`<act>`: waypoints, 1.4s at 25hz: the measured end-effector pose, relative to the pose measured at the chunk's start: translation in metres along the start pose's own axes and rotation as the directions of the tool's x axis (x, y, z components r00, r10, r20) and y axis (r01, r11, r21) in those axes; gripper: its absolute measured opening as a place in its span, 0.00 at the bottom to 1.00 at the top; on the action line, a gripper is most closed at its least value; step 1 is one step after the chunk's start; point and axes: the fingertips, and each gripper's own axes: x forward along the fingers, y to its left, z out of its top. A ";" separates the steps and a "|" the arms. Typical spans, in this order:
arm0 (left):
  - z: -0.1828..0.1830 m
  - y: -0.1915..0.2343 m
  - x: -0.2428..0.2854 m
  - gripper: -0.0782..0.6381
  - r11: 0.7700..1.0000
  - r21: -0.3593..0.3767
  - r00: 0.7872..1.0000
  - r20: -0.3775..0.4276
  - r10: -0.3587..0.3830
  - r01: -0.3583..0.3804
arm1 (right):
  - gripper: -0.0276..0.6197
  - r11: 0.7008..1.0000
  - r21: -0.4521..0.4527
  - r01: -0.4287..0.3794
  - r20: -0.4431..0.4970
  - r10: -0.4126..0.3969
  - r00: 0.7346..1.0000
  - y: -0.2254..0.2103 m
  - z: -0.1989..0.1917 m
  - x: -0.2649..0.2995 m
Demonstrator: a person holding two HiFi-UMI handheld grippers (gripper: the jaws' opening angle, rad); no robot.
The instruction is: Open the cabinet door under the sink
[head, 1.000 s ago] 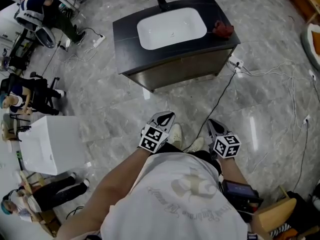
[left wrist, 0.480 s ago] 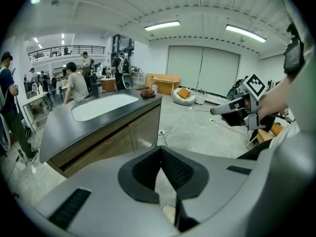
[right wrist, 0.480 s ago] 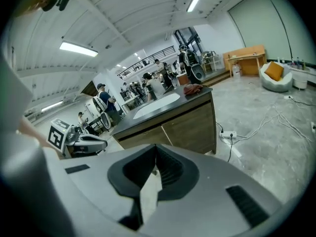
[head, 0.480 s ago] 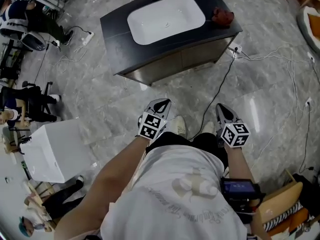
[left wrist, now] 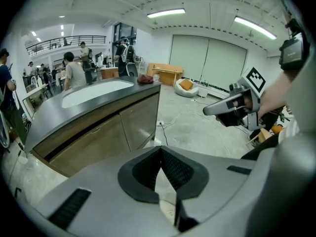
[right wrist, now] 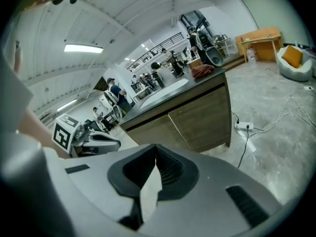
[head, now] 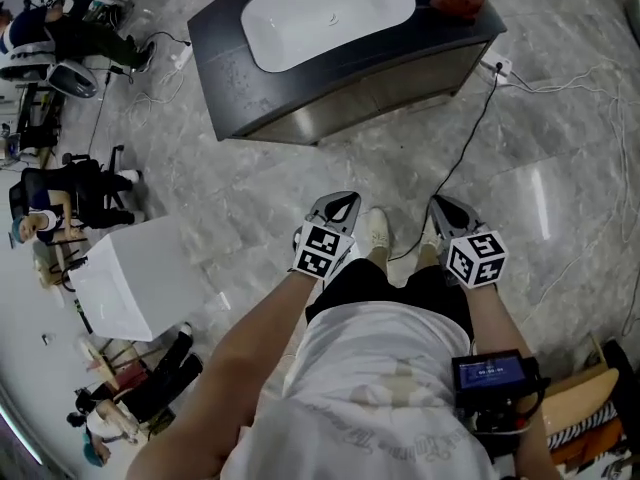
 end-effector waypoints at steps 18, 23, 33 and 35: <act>-0.038 0.007 0.067 0.12 0.949 0.064 0.947 -0.063 0.314 -0.310 | 0.07 0.976 -0.101 -0.191 -0.179 0.172 0.969 -0.077 -0.027 0.078; -0.042 0.014 0.081 0.12 0.935 0.085 0.935 -0.054 0.351 -0.346 | 0.07 0.972 -0.099 -0.214 -0.177 0.194 0.965 -0.082 -0.024 0.092; -0.056 0.082 0.110 0.12 0.883 0.008 0.882 -0.036 0.470 -0.470 | 0.07 0.980 -0.059 -0.191 -0.150 0.180 0.972 -0.108 -0.044 0.136; -0.059 0.093 0.113 0.12 0.873 0.009 0.872 -0.034 0.488 -0.488 | 0.07 0.979 -0.015 -0.202 -0.118 0.199 0.973 -0.106 -0.049 0.140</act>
